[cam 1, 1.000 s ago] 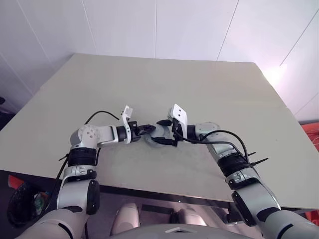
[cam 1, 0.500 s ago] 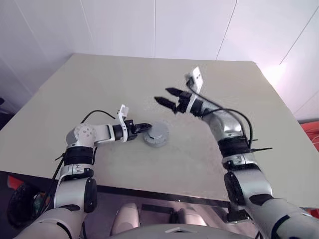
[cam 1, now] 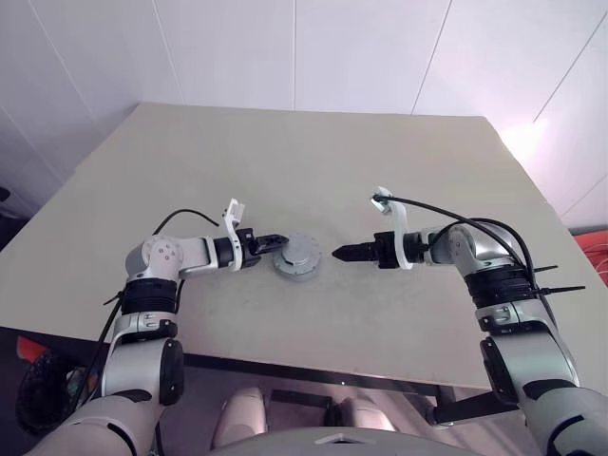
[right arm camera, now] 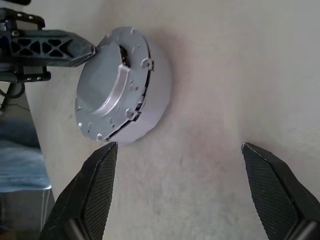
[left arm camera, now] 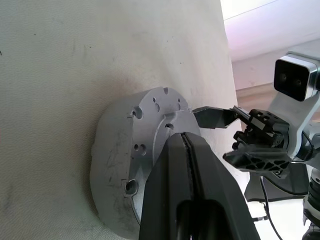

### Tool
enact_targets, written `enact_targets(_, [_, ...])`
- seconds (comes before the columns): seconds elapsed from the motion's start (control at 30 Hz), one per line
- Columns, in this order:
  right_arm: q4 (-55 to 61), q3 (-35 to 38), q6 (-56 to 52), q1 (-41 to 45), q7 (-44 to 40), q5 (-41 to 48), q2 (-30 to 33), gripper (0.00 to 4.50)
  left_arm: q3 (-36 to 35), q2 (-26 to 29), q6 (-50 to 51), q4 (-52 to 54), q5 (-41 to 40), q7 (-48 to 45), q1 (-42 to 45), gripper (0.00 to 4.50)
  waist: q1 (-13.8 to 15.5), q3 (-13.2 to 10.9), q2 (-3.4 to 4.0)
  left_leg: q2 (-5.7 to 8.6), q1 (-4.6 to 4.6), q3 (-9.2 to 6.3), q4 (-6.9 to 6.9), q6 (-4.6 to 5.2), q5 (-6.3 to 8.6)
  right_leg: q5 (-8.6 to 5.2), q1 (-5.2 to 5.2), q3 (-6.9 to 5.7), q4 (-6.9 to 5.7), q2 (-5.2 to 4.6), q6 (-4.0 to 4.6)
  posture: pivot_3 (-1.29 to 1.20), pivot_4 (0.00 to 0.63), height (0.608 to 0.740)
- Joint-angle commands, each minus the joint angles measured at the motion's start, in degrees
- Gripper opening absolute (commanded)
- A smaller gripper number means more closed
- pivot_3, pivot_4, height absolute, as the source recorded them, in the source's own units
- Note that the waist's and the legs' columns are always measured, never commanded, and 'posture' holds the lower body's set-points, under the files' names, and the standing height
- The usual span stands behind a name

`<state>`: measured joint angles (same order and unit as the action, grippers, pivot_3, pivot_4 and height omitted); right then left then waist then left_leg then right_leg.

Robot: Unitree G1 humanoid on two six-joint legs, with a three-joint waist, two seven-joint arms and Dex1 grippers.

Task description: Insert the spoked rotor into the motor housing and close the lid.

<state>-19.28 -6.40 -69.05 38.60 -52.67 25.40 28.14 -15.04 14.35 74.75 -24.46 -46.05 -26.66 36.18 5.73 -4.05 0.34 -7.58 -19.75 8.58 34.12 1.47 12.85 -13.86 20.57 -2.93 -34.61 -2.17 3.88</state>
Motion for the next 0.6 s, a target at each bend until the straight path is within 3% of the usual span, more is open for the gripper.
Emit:
enact_targets(0.03, [2.29,0.92,-3.26,0.21,-0.3,2.87,-1.16,4.46,1.18,0.81,-0.15,-1.47,3.19,1.38,-0.77,0.0,0.0,0.0,0.0,0.0,0.0,0.0,0.0,-0.01,-0.01,0.01,0.0,0.0,0.0,0.0,0.01,0.0,0.0,0.74])
enact_targets(0.6, [-10.35,19.13,-14.35,6.89,18.59,3.85,-16.68,4.46,0.16,1.38,-0.93,-1.3,3.71,1.59,-0.83,0.0,-0.29,0.0,0.03,0.0,0.04,0.0,-0.13,-0.22,-0.12,0.18,0.07,0.0,-0.06,0.0,0.32,0.0,0.0,0.74])
